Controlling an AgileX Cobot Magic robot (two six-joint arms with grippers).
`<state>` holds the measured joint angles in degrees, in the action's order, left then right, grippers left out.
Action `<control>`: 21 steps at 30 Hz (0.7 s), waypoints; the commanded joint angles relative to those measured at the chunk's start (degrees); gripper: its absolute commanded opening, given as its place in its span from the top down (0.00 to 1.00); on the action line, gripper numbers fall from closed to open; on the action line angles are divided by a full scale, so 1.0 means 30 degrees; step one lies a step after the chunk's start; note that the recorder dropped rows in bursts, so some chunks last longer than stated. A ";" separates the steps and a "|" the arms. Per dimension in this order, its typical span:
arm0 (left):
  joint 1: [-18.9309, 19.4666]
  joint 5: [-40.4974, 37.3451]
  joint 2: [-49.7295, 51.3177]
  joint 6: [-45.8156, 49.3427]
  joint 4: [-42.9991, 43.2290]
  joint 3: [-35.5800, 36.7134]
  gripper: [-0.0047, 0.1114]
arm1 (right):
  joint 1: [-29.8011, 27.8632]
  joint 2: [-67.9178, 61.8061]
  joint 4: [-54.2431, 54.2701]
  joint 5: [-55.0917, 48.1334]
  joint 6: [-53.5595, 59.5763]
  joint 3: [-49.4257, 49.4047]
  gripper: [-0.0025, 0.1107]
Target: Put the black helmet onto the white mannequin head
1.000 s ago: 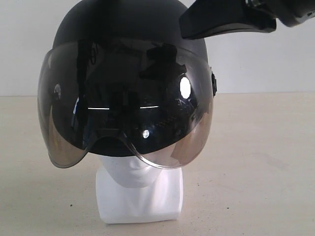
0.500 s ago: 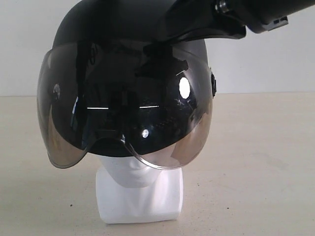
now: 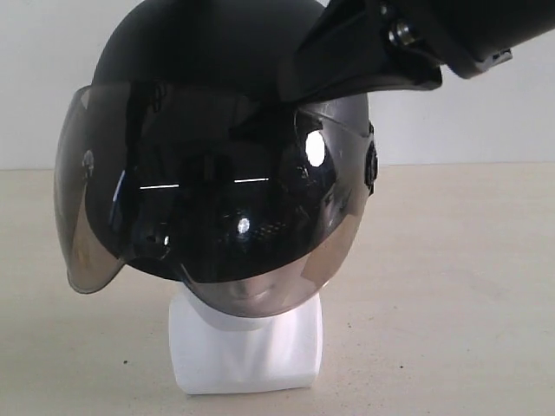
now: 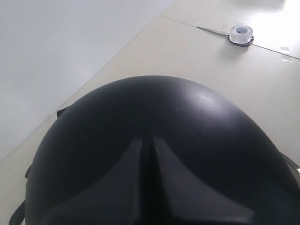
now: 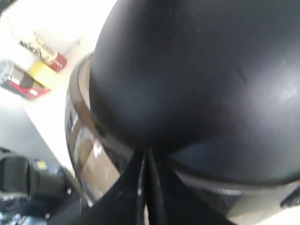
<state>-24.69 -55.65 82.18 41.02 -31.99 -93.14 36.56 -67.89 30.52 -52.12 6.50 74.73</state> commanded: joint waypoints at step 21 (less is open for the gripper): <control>-0.0161 -0.1259 0.0145 -0.0487 0.0532 0.0132 0.92 | 0.0039 -0.0450 0.5903 0.1419 0.5149 0.0078 0.98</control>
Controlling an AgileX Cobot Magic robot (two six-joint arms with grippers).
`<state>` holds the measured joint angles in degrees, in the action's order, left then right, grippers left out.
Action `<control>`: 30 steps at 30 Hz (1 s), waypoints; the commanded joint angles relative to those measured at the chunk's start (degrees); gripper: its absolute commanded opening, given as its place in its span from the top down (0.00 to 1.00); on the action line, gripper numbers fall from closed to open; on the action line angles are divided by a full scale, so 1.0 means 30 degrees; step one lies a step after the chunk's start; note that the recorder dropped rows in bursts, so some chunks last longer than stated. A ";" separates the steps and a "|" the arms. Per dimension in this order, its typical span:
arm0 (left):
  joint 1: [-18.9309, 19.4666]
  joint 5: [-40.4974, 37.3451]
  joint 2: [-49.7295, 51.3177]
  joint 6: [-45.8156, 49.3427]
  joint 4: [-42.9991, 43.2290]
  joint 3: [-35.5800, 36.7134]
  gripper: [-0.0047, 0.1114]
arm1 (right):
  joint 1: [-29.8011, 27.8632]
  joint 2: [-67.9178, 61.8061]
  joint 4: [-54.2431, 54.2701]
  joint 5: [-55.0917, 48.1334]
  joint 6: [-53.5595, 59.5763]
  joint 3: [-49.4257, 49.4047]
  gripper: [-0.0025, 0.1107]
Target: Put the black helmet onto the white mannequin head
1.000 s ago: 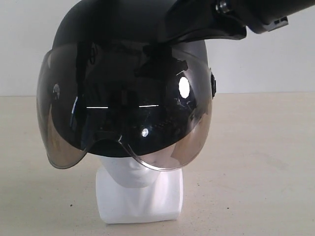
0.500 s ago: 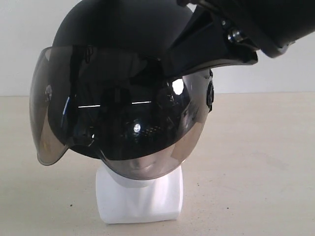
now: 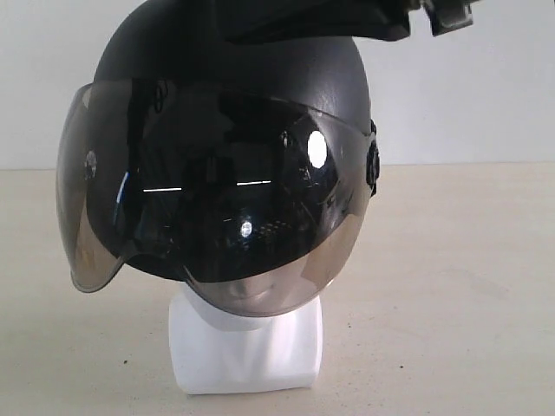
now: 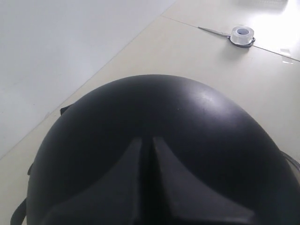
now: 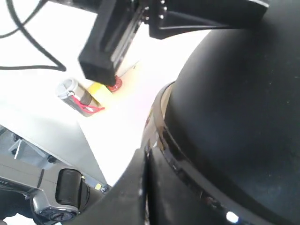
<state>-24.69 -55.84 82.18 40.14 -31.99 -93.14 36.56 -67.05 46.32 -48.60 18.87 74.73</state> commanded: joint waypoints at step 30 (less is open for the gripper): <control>-0.0161 -0.1167 0.0145 -0.0193 0.0532 0.0132 0.92 | 0.0039 -0.1868 0.0296 -0.1164 0.2637 0.0078 0.98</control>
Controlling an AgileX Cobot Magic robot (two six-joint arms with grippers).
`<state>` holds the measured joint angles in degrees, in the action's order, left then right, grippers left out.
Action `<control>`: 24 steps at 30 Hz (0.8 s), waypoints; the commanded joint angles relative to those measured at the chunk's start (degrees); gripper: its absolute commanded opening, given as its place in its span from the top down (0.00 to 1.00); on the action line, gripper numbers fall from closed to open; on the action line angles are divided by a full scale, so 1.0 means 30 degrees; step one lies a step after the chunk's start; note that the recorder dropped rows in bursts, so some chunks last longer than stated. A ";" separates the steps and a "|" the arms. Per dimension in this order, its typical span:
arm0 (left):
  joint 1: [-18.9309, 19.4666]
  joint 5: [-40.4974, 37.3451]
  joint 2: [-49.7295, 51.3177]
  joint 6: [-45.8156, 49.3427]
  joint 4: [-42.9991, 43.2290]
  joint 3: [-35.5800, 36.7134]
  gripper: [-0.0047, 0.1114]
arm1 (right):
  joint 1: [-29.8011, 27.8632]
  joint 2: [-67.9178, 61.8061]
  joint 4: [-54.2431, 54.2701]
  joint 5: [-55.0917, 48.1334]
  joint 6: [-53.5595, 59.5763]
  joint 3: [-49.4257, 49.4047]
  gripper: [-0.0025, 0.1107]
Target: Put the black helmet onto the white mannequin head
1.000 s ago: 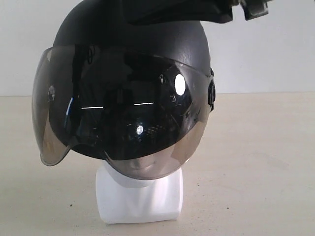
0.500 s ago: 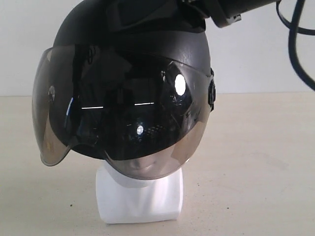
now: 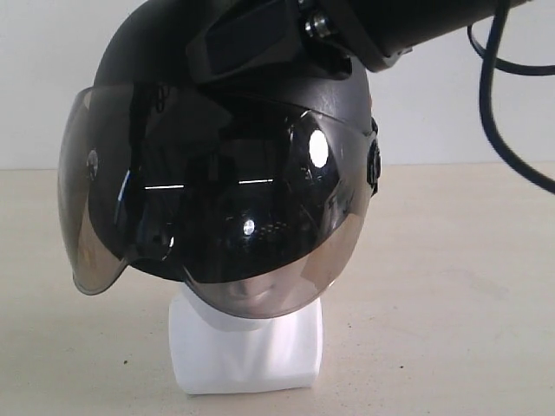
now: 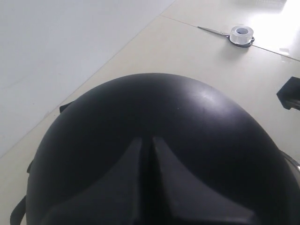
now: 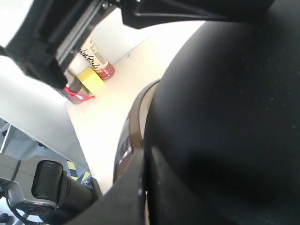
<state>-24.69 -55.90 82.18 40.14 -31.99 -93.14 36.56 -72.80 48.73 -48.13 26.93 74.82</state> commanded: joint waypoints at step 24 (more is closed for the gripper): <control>-0.0161 -0.1145 0.0145 -0.0335 0.0532 0.0132 0.92 | 0.0039 0.0295 0.1381 -0.0404 0.0764 -0.0052 0.98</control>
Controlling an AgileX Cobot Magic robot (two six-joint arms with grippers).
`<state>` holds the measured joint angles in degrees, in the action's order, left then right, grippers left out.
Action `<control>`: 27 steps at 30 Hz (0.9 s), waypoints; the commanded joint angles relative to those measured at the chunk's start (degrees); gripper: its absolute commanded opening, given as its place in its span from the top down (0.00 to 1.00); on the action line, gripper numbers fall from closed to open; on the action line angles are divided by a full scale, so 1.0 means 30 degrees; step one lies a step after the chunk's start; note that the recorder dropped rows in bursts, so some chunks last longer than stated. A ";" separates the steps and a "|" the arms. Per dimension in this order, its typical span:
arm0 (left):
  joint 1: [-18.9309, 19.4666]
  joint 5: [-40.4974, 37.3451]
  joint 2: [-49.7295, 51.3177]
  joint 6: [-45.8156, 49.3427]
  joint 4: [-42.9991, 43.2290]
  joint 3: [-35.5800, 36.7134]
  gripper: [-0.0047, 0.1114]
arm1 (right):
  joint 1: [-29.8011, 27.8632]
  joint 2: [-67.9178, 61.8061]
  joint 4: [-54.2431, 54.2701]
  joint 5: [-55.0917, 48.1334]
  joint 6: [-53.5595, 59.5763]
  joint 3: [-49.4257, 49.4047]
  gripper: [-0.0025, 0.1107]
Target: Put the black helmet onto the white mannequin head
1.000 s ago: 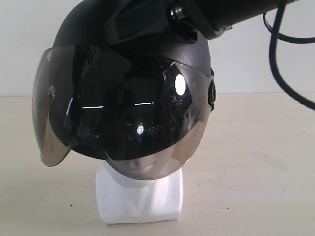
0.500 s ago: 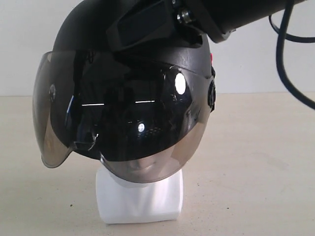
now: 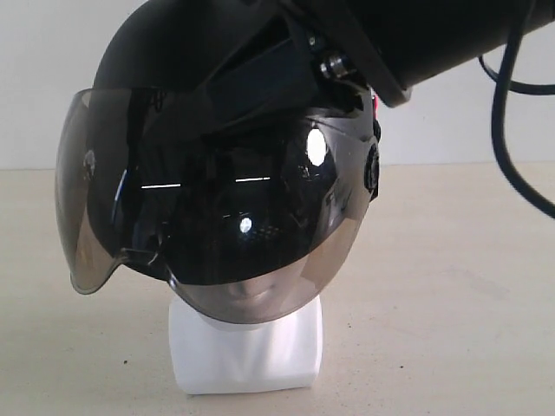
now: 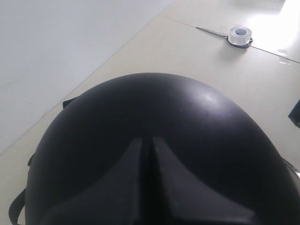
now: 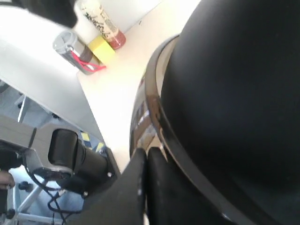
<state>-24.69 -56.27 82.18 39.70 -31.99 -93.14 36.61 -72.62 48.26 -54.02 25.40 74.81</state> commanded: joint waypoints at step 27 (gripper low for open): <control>-0.0161 -0.0914 0.0145 -0.0277 0.0532 0.0132 0.92 | 0.0023 -0.1145 0.1223 0.0206 0.1766 -0.0185 0.98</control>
<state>-24.69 -56.27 82.18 39.57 -31.99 -93.16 36.61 -76.10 54.33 -48.63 30.96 74.81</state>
